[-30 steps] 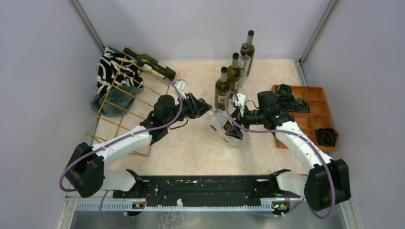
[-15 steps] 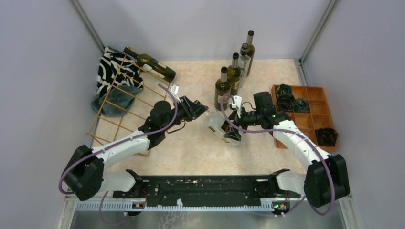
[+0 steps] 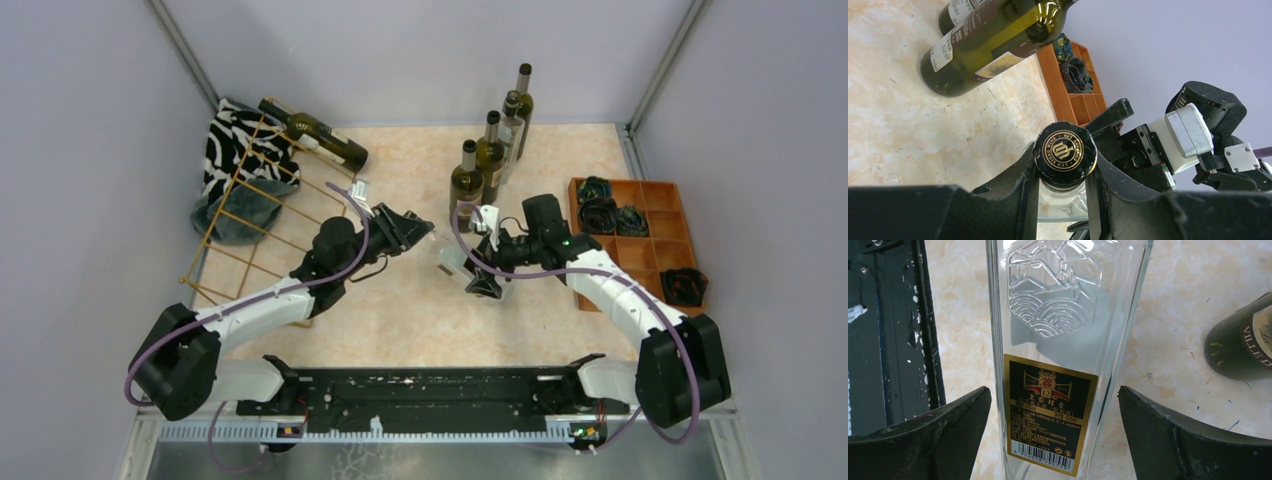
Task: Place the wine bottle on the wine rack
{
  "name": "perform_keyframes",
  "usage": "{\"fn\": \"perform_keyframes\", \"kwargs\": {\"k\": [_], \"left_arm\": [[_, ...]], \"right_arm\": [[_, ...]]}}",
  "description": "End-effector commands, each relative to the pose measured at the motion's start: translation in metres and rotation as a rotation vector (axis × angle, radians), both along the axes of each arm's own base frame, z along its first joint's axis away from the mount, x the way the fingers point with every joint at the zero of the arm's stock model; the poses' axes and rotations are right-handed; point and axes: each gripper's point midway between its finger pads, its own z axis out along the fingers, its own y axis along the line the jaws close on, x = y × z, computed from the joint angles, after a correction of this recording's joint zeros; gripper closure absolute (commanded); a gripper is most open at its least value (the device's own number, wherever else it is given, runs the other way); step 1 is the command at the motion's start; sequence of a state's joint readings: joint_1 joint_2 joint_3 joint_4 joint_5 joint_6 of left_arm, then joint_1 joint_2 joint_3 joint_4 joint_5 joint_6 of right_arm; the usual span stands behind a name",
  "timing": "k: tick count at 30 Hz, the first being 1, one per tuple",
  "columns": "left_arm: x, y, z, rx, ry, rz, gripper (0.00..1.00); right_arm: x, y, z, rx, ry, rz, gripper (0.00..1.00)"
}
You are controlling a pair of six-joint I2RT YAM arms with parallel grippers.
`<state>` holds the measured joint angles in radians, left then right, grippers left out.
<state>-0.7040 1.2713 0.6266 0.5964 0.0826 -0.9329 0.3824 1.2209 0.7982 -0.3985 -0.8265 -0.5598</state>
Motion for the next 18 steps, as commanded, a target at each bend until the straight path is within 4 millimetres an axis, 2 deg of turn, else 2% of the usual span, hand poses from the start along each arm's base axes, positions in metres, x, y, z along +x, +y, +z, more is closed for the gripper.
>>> {"fn": "perform_keyframes", "kwargs": {"k": [1, 18], "left_arm": [[-0.0056, 0.0057, 0.0813, -0.259, -0.142, 0.002, 1.0], [-0.0095, 0.0102, 0.083, -0.31, -0.138, 0.001, 1.0]], "right_arm": [[0.0004, 0.0066, 0.0021, 0.001, -0.04, 0.033, 0.03], [-0.0023, 0.0112, -0.0057, -0.02, -0.037, 0.048, 0.04]]}}
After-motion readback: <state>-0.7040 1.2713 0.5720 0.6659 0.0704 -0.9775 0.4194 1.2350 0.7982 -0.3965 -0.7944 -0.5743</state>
